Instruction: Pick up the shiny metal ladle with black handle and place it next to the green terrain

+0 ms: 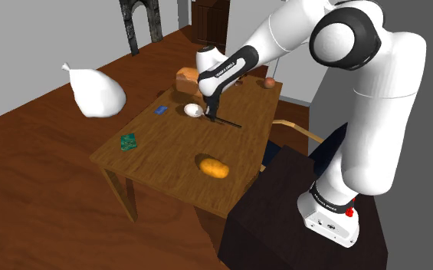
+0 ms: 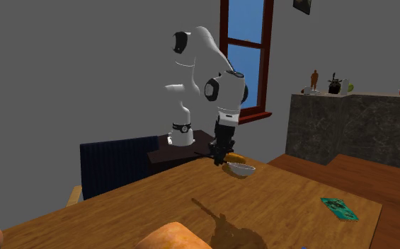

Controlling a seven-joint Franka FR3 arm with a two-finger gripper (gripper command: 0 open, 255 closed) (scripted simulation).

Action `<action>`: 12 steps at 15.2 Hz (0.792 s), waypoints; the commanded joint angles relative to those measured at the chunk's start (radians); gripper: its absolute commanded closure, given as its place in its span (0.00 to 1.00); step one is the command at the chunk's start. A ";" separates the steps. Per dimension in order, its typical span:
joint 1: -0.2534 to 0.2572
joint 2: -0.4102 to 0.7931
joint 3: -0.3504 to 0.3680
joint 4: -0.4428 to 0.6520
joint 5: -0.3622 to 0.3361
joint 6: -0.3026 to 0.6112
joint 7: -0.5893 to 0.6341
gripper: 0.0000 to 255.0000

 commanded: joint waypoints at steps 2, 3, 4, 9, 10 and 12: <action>0.048 0.011 0.023 0.020 0.000 -0.017 0.071 1.00; 0.063 0.015 0.031 0.028 0.000 -0.023 0.093 1.00; 0.078 0.020 0.038 0.037 0.000 -0.029 0.114 1.00; 0.149 0.057 0.073 0.100 0.003 -0.067 0.216 1.00; 0.163 0.067 0.080 0.117 0.004 -0.075 0.236 1.00; 0.191 0.088 0.093 0.153 0.006 -0.094 0.274 1.00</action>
